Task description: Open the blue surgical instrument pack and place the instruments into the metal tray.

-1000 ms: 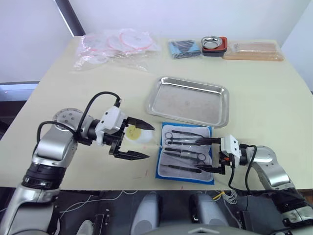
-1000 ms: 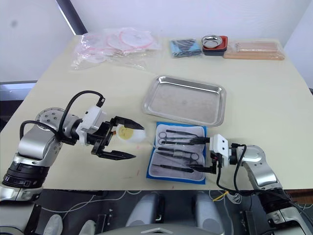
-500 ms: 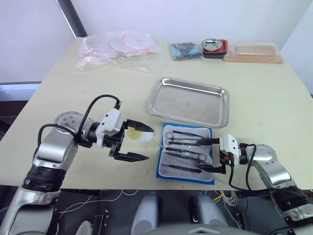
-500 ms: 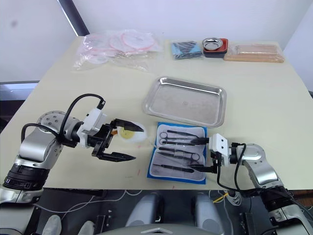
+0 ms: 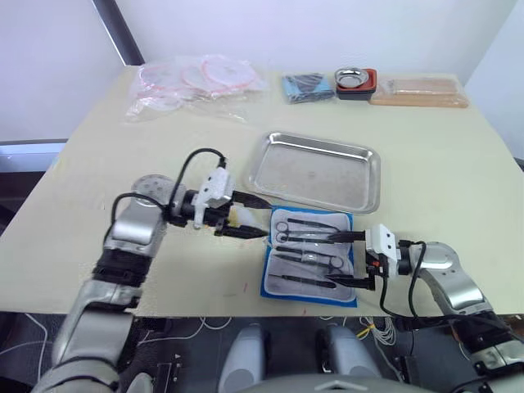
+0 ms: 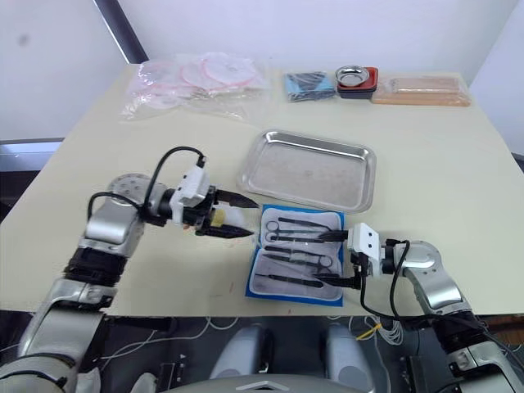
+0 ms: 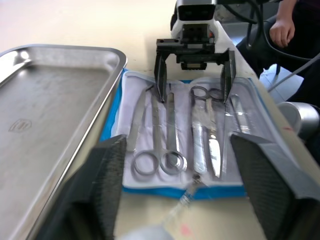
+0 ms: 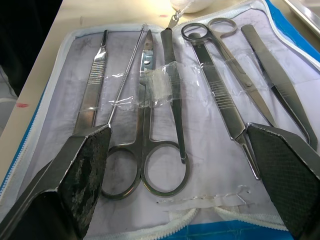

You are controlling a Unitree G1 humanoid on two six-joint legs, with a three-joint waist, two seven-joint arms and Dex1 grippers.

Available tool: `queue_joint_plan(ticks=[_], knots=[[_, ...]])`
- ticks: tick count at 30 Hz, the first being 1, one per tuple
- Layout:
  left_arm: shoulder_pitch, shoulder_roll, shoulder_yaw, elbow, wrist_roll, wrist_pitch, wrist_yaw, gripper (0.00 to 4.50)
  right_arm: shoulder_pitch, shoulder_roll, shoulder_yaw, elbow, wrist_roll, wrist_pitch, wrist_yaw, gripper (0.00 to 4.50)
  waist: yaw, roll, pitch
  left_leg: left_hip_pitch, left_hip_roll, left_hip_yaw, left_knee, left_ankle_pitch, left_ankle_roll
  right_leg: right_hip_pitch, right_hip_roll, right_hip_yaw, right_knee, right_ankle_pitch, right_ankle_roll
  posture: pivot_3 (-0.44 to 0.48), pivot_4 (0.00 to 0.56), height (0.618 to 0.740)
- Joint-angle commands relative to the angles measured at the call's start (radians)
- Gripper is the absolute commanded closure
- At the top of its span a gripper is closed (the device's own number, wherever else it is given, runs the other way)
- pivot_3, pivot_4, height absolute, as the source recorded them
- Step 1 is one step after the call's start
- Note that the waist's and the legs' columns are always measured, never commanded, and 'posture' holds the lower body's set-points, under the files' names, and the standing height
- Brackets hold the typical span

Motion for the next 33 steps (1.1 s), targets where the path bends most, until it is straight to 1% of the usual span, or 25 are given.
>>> queue_joint_plan(ticks=[1, 7, 15, 19, 23, 27, 33], knots=[[-0.072, -0.043, -0.043, 0.099, 0.065, -0.088, -0.023, 1.91, 0.028, -0.001, 0.046, 0.081, -0.076, 0.029, -0.013, 0.00, 0.000, 0.000, 0.000, 0.000, 0.000, 0.000, 0.000, 0.000, 0.000, 0.000, 0.000, 0.000, 0.000, 0.000, 0.000, 0.000, 0.150, 0.740], [-0.154, -0.127, -0.103, 0.304, 0.164, -0.194, -0.024, 1.91, 0.037, -0.001, 0.044, 0.077, -0.074, 0.027, -0.019, 0.00, -0.004, 0.000, 0.000, 0.000, 0.001, 0.000, 0.000, 0.000, 0.000, 0.000, 0.004, 0.002, 0.000, 0.000, 0.000, 0.000, 0.150, 0.740], [-0.238, -0.211, -0.095, 0.504, 0.217, -0.246, 0.023, 1.91, 0.055, 0.002, 0.042, 0.061, -0.075, 0.028, -0.037, 0.00, 0.000, -0.001, -0.001, 0.000, 0.000, -0.001, 0.000, 0.000, 0.000, 0.000, 0.004, 0.002, 0.000, 0.000, 0.000, 0.000, 0.150, 0.740], [-0.262, -0.225, -0.108, 0.576, 0.256, -0.290, 0.028, 1.91, 0.062, 0.002, 0.043, 0.057, -0.078, 0.027, -0.043, 0.00, -0.002, -0.001, -0.001, 0.000, 0.000, -0.001, 0.000, 0.000, 0.000, 0.000, 0.004, 0.002, 0.000, 0.000, 0.000, 0.000, 0.150, 0.740], [-0.269, -0.235, -0.100, 0.606, 0.260, -0.308, 0.015, 1.91, 0.065, 0.001, 0.042, 0.054, -0.078, 0.027, -0.047, 0.00, -0.002, -0.001, -0.001, 0.000, 0.000, -0.001, 0.000, 0.000, 0.000, 0.000, 0.004, 0.002, 0.000, 0.000, 0.000, 0.000, 0.150, 0.740], [-0.255, -0.234, -0.089, 0.591, 0.244, -0.319, -0.012, 1.91, 0.068, 0.000, 0.043, 0.049, -0.076, 0.031, -0.050, 0.00, -0.002, -0.001, -0.001, 0.000, 0.001, -0.001, 0.000, 0.000, 0.000, 0.000, 0.004, 0.002, 0.000, 0.000, 0.000, 0.000, 0.150, 0.740], [-0.244, -0.234, -0.070, 0.576, 0.234, -0.323, -0.018, 1.91, 0.067, 0.005, 0.046, 0.051, -0.077, 0.032, -0.053, 0.00, -0.002, -0.001, -0.001, 0.000, 0.001, -0.001, 0.000, 0.000, 0.000, 0.000, 0.004, 0.002, 0.000, 0.000, 0.000, 0.000, 0.150, 0.740]])
